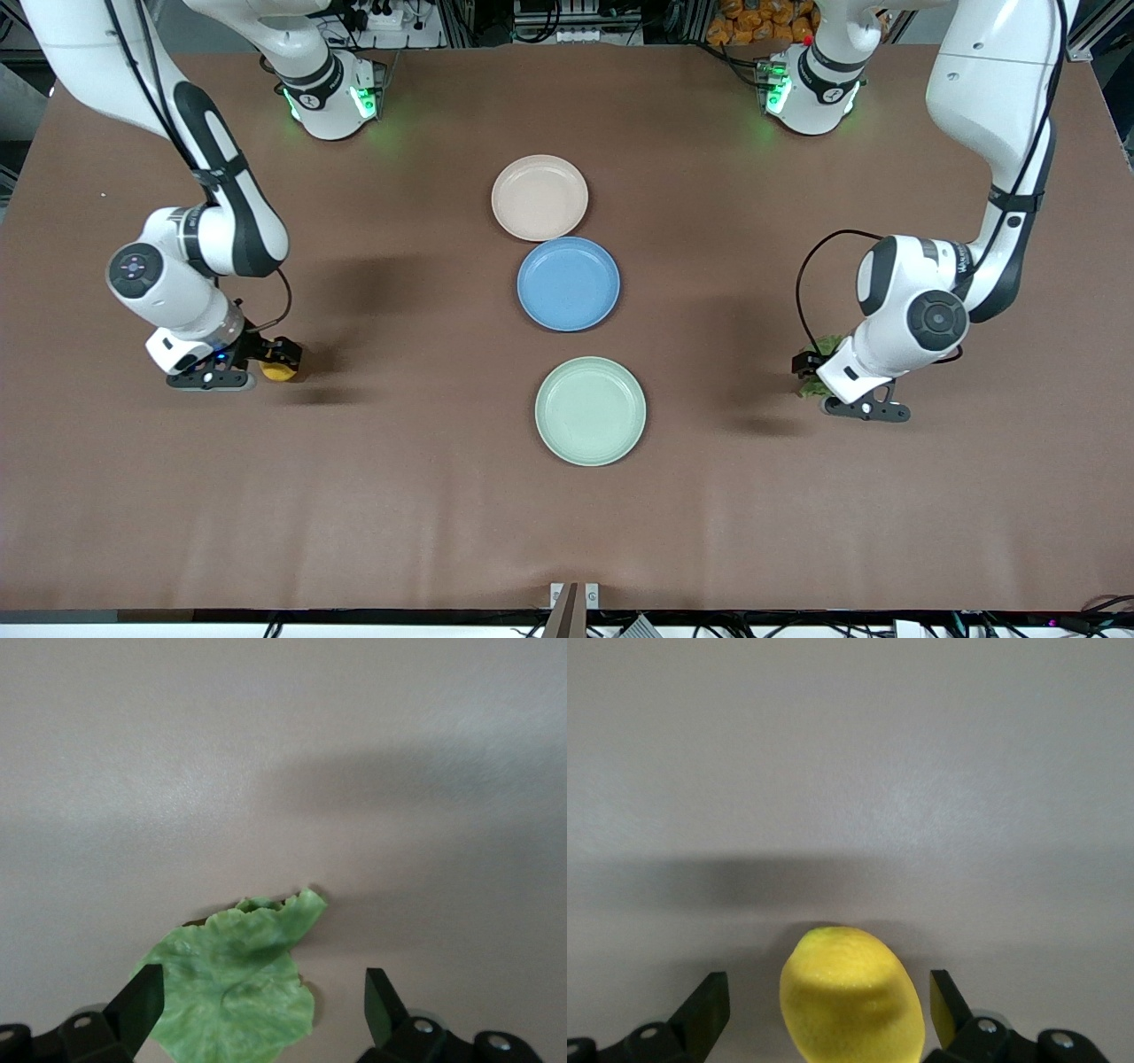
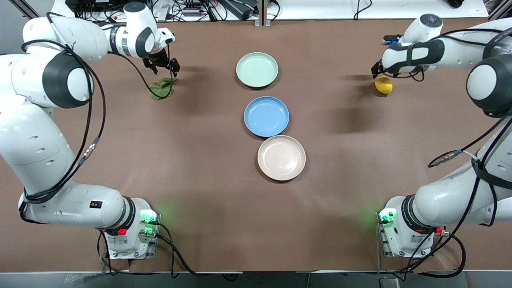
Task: Place lemon and lettuce in plates
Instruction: 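Close the right gripper on the lemon while the left gripper grasps the lettuce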
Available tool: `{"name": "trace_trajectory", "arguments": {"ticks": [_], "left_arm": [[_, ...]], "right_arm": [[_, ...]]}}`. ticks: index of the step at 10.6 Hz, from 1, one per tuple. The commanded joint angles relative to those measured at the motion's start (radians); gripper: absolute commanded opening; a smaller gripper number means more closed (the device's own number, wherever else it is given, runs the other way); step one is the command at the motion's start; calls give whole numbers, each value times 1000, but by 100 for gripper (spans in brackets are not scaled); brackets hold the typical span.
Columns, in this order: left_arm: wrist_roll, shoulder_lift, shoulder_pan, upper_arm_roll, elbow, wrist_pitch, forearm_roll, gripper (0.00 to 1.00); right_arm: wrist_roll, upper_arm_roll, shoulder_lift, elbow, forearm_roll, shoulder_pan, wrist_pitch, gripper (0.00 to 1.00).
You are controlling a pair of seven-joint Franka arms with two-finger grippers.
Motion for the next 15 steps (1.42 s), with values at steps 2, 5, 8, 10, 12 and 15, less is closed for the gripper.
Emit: {"name": "trace_trajectory", "arguments": {"ticks": [2,5,8,10,12,15], "left_arm": [[24,39,5,-2,-16,43,40,100],[48,67,11,-3,-10,44,40,100],[91,74,39,-5,-16,63,40,52],[90,74,37,-3,-16,63,39,0],[76,79,33,-5,-16,66,39,0],[70,78,26,-5,-10,69,34,0]], "right_arm": [[-35,3,27,-59,-13,-15,109,100],[-72,3,35,-57,-15,-22,110,51],[-74,3,26,-50,-15,-18,98,1],[-69,3,-21,-36,-15,-10,28,0],[-66,3,-95,-4,-15,7,-151,0],[-55,2,-193,-5,-13,77,-306,0]]}}
